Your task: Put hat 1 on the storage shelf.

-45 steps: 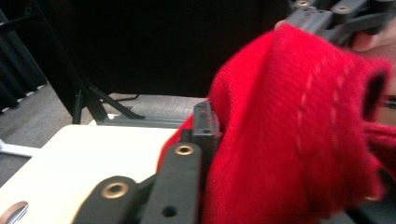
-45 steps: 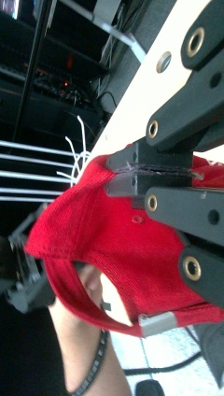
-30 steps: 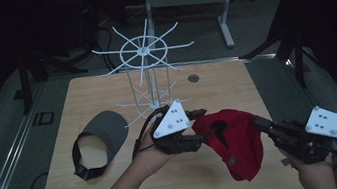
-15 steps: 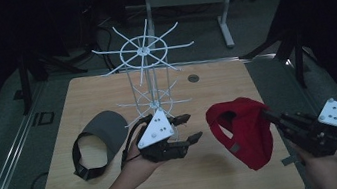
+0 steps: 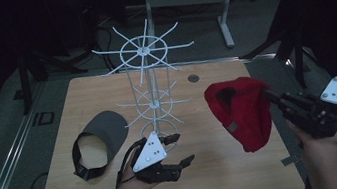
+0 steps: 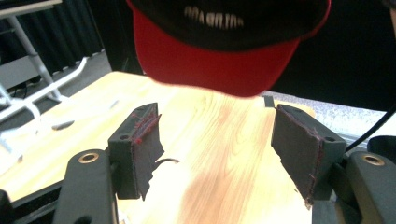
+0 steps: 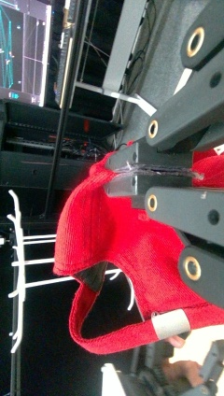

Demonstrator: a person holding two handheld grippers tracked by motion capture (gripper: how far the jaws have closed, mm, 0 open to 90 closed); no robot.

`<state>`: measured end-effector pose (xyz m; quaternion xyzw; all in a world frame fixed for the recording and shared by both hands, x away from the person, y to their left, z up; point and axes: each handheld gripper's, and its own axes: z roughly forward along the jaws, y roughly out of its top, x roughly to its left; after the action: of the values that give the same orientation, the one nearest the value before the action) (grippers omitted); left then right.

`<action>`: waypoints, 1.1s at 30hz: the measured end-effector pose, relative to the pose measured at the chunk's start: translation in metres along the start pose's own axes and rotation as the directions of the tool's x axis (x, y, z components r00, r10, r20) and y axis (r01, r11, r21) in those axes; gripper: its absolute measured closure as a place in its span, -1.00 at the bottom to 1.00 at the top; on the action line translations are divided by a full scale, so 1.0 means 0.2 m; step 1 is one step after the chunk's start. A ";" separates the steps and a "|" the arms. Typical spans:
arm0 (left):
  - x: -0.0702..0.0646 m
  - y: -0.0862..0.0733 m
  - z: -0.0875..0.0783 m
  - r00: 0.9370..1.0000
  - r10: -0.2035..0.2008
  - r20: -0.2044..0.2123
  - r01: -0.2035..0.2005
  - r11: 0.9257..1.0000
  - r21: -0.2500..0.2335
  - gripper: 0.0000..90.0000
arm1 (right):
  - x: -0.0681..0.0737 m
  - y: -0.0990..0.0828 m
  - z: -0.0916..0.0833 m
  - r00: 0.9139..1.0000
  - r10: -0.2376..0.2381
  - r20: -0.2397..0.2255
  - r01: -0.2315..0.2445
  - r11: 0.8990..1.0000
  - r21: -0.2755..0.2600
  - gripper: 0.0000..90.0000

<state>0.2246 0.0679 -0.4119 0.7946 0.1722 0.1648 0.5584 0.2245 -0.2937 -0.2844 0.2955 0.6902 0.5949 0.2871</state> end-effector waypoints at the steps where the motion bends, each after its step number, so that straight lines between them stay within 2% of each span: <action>1: 0.00 -0.02 0.00 1.000 -0.003 -0.003 0.003 1.000 0.002 -0.26 | 0.00 0.01 0.01 1.000 0.000 0.000 0.000 1.000 -0.001 0.97; 11: 0.00 -0.19 -0.03 0.999 -0.034 -0.021 0.035 0.999 0.037 -0.26 | 0.00 0.16 0.10 1.000 -0.004 0.009 0.004 0.999 -0.034 0.97; 19: 0.00 -0.26 -0.06 0.998 -0.048 -0.043 0.050 0.998 0.038 -0.26 | 0.01 0.28 0.20 1.000 -0.011 0.027 0.013 0.998 -0.055 0.97; 21: 0.01 -0.28 -0.06 0.996 -0.067 -0.053 0.069 0.997 0.034 -0.26 | 0.02 0.30 0.23 0.999 -0.013 0.033 0.015 0.999 -0.053 0.97; 28: 0.00 -0.33 -0.07 0.995 -0.069 -0.068 0.072 0.996 0.054 -0.26 | 0.05 0.35 0.32 0.999 -0.018 0.029 0.019 0.999 -0.034 0.97; 33: 0.02 -0.36 -0.08 0.993 -0.084 -0.083 0.089 0.994 0.061 -0.25 | 0.09 0.34 0.36 0.999 -0.046 0.016 0.046 0.999 -0.005 0.97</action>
<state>0.2139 0.1050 -0.4751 0.7967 0.2339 0.1668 0.5318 0.2711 -0.2242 -0.2271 0.2837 0.6927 0.5878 0.3071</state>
